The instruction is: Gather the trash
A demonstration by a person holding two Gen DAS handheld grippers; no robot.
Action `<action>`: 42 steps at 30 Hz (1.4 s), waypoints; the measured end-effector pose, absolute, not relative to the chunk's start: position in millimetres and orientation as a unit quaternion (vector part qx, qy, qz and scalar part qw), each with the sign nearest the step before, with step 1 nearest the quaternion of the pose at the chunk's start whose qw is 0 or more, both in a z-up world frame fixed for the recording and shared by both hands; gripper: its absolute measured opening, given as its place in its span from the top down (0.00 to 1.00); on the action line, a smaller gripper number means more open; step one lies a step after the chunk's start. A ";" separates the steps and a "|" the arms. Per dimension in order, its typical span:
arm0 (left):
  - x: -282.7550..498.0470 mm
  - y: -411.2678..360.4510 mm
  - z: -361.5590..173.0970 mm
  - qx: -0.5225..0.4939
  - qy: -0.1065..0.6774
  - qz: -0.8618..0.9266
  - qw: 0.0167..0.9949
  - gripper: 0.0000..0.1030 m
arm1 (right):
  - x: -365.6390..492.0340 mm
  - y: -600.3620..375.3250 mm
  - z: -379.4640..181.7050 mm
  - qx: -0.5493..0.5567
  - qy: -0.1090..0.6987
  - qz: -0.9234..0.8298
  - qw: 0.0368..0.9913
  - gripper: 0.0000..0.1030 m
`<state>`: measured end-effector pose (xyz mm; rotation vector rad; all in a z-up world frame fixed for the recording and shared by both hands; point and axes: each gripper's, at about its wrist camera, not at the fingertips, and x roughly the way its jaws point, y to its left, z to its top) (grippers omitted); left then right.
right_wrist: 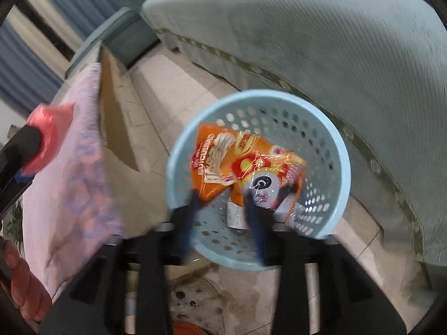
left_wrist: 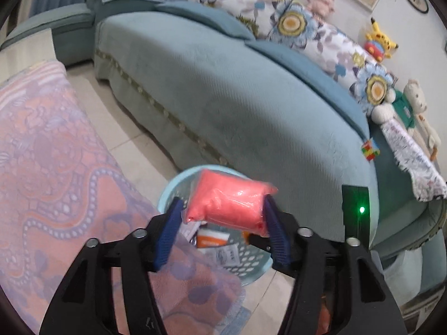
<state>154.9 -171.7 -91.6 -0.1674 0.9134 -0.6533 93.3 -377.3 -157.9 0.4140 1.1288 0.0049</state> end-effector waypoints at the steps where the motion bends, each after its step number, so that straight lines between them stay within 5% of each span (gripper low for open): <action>1: 154.7 -173.3 -94.2 -0.075 0.432 -0.311 0.843 0.31 | 93.6 -381.3 -161.1 0.200 0.530 -0.003 0.824 0.40; 11: 149.6 -168.1 -90.3 -0.061 0.423 -0.297 0.854 0.28 | 82.9 -394.5 -152.6 0.214 0.507 -0.016 0.835 0.40; 33: -1.8 -91.8 12.8 -0.014 0.159 -0.093 0.983 0.15 | -27.9 -290.4 9.2 0.003 0.215 -0.065 0.975 0.40; 42: 7.9 -77.9 8.0 -0.045 0.178 -0.101 0.978 0.12 | -33.5 -277.9 12.2 -0.003 0.195 -0.077 0.978 0.40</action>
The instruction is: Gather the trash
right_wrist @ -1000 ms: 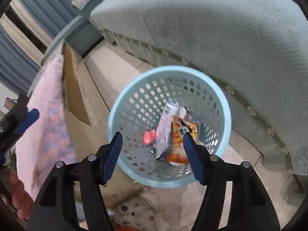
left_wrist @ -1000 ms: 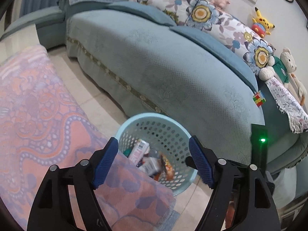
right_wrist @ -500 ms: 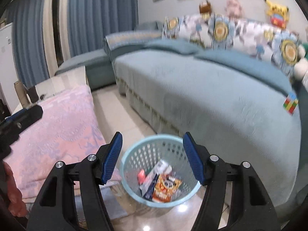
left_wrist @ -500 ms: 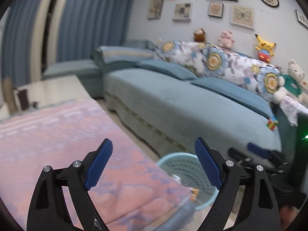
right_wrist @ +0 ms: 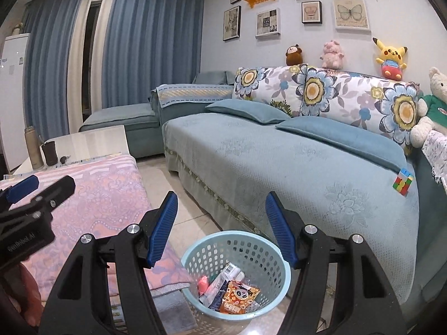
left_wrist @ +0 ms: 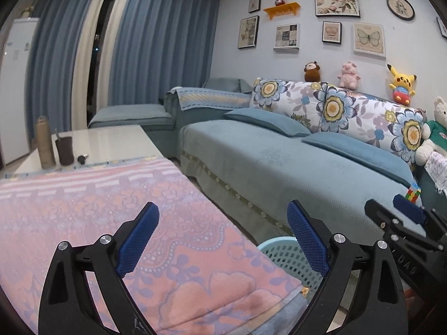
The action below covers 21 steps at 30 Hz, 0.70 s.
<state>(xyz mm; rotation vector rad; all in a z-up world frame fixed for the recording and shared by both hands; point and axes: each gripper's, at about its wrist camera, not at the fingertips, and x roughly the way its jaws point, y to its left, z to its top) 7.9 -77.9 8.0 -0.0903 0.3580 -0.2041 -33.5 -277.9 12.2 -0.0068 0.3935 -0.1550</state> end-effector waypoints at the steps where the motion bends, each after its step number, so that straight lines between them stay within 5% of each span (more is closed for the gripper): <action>1: 10.1 -78.0 6.2 -0.046 0.181 -0.104 0.977 0.11 | -32.1 -278.0 10.1 -0.003 0.198 -0.077 0.977 0.40; 21: 12.6 -81.8 0.3 -0.028 0.184 -0.090 0.978 0.08 | -25.7 -281.8 0.7 0.008 0.218 -0.081 0.973 0.40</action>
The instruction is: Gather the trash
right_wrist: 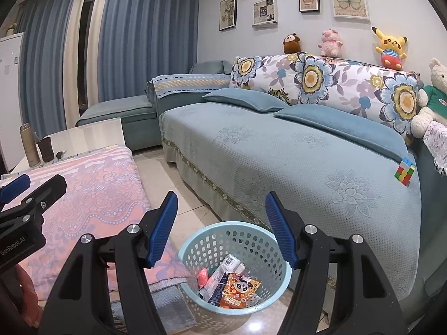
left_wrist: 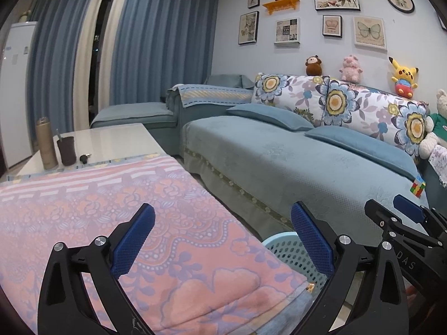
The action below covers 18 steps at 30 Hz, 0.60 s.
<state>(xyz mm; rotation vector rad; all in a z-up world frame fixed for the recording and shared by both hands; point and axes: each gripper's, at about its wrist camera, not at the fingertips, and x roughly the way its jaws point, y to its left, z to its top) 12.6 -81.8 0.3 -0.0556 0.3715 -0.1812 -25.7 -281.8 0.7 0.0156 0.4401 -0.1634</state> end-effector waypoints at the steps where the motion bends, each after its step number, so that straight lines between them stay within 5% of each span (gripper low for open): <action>1: 12.5 -81.6 0.2 -0.028 0.184 -0.088 0.978 0.08 | -25.9 -281.6 0.6 0.008 0.219 -0.081 0.972 0.40; 18: 12.2 -83.2 -0.7 -0.025 0.183 -0.082 0.979 0.08 | -23.1 -282.8 1.1 0.007 0.221 -0.078 0.972 0.40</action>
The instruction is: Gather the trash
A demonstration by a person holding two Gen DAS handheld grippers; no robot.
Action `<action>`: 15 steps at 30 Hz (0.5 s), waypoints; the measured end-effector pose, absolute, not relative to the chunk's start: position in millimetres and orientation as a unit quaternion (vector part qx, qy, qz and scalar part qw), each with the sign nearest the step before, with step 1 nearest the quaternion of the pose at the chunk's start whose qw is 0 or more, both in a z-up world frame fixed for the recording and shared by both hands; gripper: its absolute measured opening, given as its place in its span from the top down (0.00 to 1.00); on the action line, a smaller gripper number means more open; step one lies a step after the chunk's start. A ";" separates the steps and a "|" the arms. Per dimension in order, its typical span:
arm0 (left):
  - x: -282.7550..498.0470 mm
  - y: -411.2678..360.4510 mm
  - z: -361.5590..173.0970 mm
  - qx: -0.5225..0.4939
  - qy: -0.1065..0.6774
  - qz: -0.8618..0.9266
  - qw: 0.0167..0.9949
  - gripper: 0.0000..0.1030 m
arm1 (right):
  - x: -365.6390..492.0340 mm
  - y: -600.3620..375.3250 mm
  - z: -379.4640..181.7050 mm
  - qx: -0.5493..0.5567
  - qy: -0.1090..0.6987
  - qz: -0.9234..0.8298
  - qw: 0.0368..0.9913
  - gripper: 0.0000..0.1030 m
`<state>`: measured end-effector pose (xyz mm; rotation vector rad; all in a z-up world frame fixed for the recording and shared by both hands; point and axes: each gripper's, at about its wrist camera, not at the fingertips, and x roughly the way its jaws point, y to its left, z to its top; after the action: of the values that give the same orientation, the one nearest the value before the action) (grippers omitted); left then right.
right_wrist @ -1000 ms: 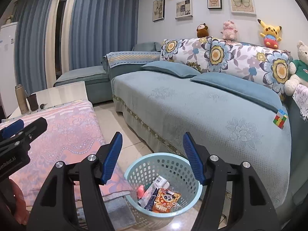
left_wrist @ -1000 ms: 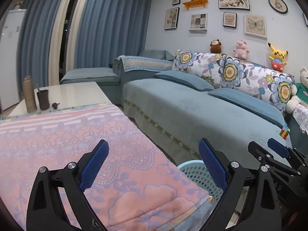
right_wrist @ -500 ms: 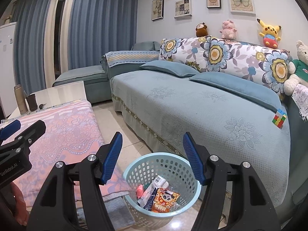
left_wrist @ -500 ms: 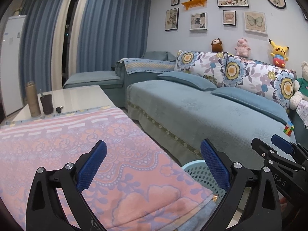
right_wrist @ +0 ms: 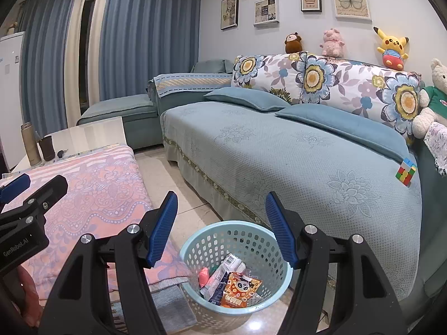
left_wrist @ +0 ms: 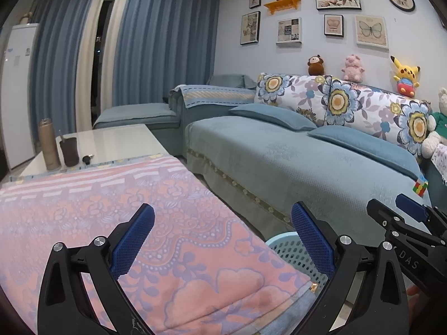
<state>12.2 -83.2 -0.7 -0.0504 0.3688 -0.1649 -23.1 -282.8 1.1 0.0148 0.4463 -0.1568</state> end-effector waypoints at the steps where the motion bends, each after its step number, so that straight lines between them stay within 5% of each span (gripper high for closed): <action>1: 12.1 -82.8 -0.8 -0.026 0.184 -0.082 0.979 0.08 | -23.3 -282.8 1.1 0.008 0.221 -0.078 0.972 0.40; 15: 11.5 -83.2 -1.8 -0.025 0.184 -0.080 0.979 0.08 | -23.8 -284.2 1.3 0.010 0.222 -0.077 0.972 0.40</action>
<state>11.5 -83.2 -1.8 -0.0497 0.3712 -0.1618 -23.8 -284.2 1.3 0.0197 0.4487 -0.1547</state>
